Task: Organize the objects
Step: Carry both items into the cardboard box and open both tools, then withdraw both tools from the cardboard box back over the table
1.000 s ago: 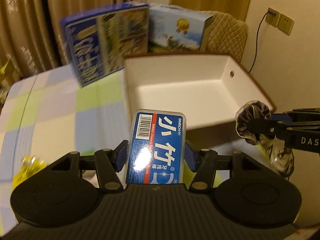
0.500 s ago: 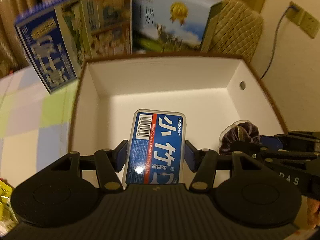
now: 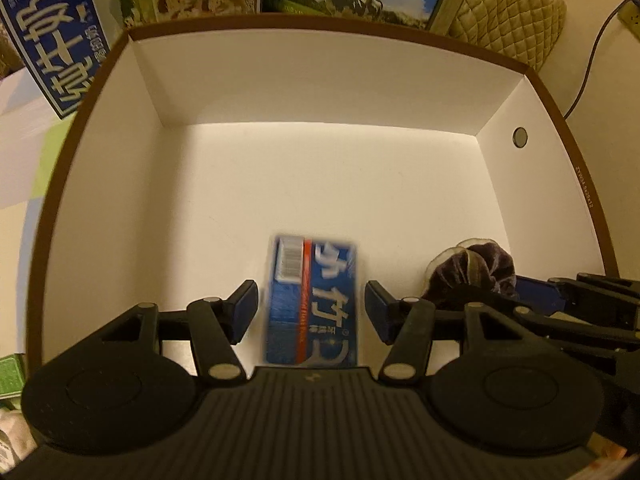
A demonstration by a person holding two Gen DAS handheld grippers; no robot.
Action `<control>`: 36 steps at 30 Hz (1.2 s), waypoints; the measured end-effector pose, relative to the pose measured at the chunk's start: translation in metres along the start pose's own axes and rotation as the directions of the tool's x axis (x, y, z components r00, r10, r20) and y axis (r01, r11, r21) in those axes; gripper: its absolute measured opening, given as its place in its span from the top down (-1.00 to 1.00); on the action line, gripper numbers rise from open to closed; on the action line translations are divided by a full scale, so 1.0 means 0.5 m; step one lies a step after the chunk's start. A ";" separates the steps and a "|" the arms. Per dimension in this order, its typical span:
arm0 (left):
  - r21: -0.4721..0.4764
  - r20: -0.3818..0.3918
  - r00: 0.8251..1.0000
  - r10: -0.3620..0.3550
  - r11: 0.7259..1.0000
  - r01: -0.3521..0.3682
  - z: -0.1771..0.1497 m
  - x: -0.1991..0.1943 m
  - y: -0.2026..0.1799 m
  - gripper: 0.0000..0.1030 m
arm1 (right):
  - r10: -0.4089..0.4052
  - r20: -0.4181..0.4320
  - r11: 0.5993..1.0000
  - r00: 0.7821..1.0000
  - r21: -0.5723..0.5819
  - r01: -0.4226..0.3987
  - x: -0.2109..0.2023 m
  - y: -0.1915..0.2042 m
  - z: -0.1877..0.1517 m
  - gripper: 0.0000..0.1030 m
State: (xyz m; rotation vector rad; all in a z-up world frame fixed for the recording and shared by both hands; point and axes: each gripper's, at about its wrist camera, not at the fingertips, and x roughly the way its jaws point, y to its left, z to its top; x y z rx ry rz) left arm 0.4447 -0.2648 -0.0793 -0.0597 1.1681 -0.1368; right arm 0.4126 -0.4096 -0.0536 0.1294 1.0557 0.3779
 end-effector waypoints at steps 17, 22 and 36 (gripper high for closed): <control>-0.038 0.085 0.994 0.067 0.997 -0.064 -0.010 -0.075 0.038 -0.65 | 0.038 0.015 0.998 0.999 -0.044 -0.037 -0.013 0.015 -0.002 -0.26; -0.026 0.109 0.992 0.070 0.997 -0.067 -0.027 -0.112 0.037 -0.70 | 0.011 0.028 0.998 1.000 -0.062 -0.010 -0.041 0.025 -0.017 -0.28; -0.025 0.166 0.984 0.061 0.998 -0.058 -0.100 -0.213 0.027 -0.71 | 0.018 0.096 0.997 0.995 -0.077 -0.010 -0.151 0.062 -0.061 -0.29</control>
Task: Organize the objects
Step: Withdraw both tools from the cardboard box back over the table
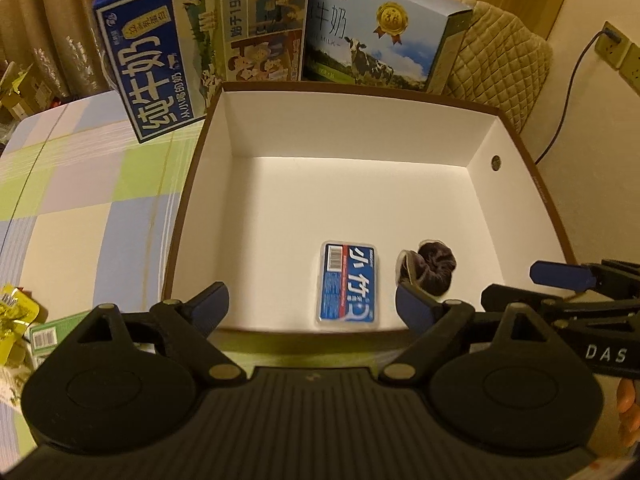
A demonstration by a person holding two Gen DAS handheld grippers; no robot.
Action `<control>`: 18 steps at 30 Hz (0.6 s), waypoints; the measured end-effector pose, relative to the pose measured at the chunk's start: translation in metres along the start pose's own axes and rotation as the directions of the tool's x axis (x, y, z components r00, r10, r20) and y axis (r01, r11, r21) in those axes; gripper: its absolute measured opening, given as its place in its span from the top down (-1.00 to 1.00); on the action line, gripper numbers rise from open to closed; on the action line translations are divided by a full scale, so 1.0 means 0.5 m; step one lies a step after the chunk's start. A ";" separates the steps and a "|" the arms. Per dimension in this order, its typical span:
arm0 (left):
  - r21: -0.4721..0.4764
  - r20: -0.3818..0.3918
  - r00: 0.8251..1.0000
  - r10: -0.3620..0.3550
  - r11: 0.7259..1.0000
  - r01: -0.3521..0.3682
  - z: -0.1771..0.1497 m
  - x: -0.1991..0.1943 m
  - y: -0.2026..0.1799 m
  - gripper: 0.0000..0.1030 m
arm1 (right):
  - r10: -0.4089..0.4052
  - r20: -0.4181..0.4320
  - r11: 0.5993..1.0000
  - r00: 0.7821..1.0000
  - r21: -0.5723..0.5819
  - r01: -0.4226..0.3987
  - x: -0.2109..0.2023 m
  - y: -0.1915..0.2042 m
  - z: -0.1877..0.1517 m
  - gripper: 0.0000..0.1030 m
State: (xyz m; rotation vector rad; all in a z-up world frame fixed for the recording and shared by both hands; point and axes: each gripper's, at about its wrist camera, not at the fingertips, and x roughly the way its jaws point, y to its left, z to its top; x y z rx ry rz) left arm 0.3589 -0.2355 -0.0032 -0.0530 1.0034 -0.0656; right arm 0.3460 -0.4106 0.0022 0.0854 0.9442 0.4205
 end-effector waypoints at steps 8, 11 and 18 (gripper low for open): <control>0.002 0.030 1.000 -0.007 1.000 0.006 -0.047 -0.060 0.008 -0.72 | 0.021 0.051 1.000 0.998 0.000 -0.021 -0.055 0.032 -0.025 -0.29; 0.006 0.037 0.999 -0.017 1.000 0.016 -0.063 -0.081 0.017 -0.72 | 0.020 0.064 1.000 0.998 0.014 -0.021 -0.072 0.044 -0.039 -0.29; 0.027 0.059 0.997 -0.047 0.999 0.046 -0.102 -0.137 0.057 -0.72 | 0.004 0.095 0.998 0.995 0.064 -0.010 -0.109 0.087 -0.081 -0.29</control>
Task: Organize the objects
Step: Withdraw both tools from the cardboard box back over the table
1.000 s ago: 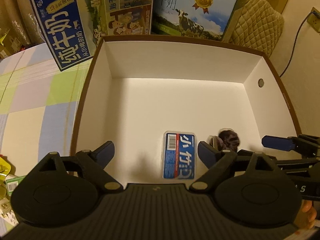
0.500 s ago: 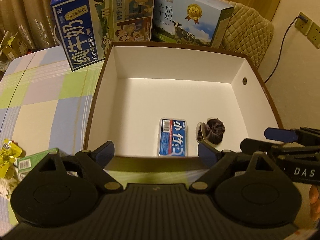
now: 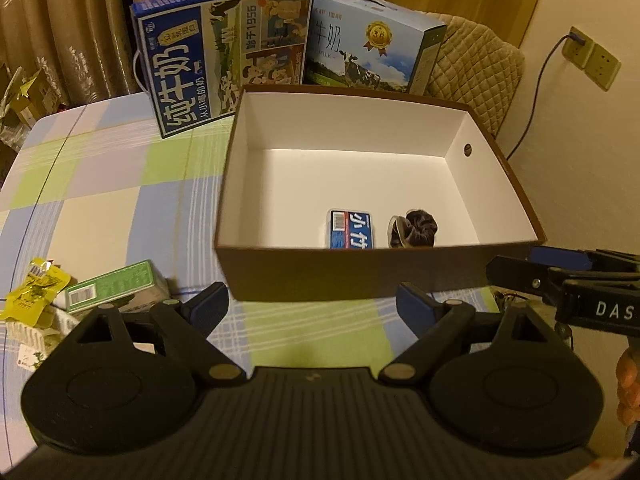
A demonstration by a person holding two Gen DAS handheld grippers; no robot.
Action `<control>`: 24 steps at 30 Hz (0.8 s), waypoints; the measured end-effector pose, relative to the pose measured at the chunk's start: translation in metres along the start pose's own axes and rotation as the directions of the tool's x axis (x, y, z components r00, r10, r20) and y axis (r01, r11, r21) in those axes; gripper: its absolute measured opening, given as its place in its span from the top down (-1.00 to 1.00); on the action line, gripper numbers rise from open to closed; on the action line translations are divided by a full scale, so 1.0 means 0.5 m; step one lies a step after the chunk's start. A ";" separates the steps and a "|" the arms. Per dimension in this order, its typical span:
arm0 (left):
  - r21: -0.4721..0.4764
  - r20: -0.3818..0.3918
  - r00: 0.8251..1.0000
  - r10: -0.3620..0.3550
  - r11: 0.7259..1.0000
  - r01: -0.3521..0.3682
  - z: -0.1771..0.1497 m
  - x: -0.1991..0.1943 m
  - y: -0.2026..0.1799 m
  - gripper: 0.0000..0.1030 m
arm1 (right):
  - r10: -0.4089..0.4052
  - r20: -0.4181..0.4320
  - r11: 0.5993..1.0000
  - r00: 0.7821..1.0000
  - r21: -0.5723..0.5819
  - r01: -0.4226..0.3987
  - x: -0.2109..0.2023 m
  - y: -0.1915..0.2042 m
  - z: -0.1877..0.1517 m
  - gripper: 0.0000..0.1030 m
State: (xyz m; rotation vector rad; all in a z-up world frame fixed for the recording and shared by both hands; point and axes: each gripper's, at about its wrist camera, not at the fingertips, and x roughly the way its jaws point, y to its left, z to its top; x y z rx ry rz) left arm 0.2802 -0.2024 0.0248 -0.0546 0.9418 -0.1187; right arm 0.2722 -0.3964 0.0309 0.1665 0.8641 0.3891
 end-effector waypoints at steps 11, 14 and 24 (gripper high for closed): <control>0.023 -0.015 0.999 -0.038 0.999 0.038 -0.069 -0.078 0.120 -0.72 | -0.043 0.006 0.997 0.999 0.059 0.042 -0.026 0.106 -0.067 -0.29; 0.020 -0.012 0.999 -0.045 0.999 0.045 -0.083 -0.097 0.156 -0.72 | -0.049 0.002 0.997 0.999 0.064 0.049 -0.026 0.139 -0.083 -0.29; 0.008 -0.027 0.998 -0.055 0.998 0.055 -0.134 -0.132 0.255 -0.76 | -0.040 -0.009 0.998 0.999 0.052 0.041 -0.010 0.242 -0.127 -0.29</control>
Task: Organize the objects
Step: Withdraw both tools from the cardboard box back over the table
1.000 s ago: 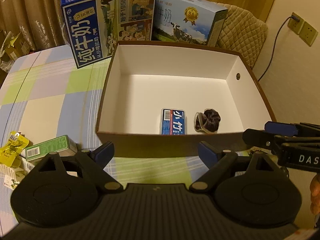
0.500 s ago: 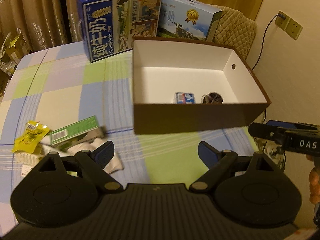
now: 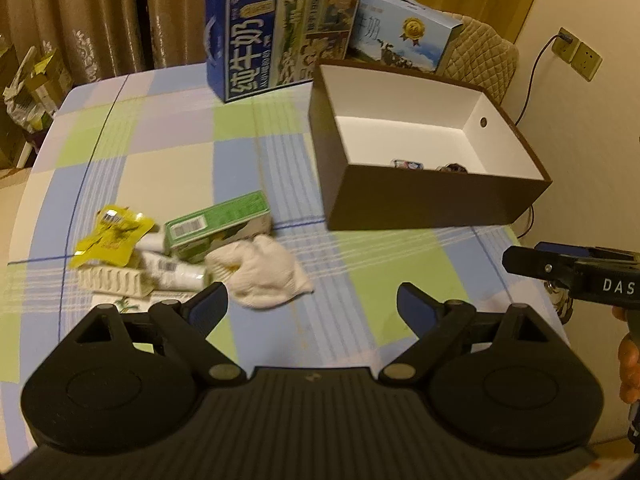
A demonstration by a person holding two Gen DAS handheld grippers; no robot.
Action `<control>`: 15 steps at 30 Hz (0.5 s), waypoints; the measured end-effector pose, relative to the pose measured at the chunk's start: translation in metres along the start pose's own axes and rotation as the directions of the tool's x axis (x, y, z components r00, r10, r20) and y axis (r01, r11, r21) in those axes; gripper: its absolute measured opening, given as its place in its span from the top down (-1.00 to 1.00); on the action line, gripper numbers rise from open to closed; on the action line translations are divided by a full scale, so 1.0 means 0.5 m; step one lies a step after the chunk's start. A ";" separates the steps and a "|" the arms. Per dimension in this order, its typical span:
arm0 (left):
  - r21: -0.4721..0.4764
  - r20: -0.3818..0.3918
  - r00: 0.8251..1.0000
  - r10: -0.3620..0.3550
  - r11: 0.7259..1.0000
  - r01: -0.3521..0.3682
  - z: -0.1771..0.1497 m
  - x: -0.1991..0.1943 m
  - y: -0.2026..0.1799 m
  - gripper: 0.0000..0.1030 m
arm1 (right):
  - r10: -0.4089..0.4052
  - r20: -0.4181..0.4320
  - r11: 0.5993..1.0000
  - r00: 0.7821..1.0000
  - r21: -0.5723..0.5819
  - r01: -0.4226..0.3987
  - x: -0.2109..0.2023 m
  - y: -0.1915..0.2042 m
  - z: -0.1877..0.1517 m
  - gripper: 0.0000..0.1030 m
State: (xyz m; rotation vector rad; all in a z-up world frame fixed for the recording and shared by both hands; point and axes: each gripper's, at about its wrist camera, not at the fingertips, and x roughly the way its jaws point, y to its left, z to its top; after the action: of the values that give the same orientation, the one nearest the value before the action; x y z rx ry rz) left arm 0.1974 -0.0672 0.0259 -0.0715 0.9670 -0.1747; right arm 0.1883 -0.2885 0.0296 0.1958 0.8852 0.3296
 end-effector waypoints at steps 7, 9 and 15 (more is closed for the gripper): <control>-0.028 -0.006 1.000 0.014 1.000 -0.015 -0.035 -0.024 0.072 -0.80 | 0.012 -0.012 1.000 1.000 -0.016 -0.012 0.016 0.057 -0.028 -0.29; -0.035 -0.010 1.000 0.020 0.999 -0.021 -0.044 -0.029 0.092 -0.80 | 0.015 -0.017 1.000 1.000 -0.021 -0.016 0.022 0.071 -0.034 -0.29; -0.074 -0.019 0.999 0.044 0.996 -0.045 -0.067 -0.043 0.150 -0.80 | 0.028 -0.042 0.999 0.999 -0.042 -0.030 0.048 0.114 -0.044 -0.29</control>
State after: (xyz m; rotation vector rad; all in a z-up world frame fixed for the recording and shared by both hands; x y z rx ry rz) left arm 0.1667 0.0109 0.0138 -0.1166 0.9916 -0.0982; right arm 0.1737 -0.2259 0.0156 0.1627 0.9157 0.3801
